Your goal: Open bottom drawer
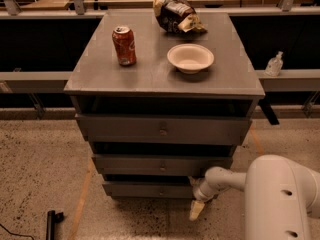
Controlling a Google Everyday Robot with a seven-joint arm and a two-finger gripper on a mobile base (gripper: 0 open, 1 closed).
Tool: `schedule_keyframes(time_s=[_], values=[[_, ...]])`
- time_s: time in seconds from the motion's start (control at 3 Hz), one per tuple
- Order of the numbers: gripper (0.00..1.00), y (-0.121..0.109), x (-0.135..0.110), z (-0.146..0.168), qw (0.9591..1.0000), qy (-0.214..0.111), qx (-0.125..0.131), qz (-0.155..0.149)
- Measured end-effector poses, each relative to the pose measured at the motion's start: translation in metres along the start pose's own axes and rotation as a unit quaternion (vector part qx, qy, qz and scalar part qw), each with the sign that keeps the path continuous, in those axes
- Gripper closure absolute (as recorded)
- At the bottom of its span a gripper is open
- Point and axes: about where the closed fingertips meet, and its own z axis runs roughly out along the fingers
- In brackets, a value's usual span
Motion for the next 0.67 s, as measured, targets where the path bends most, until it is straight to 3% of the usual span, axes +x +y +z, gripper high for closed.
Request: schedule_keyframes(time_s=[0.67], values=[[0.0, -0.0068, 0.0096, 0.0112, 0.9999, 0.014, -0.002, 0.001]])
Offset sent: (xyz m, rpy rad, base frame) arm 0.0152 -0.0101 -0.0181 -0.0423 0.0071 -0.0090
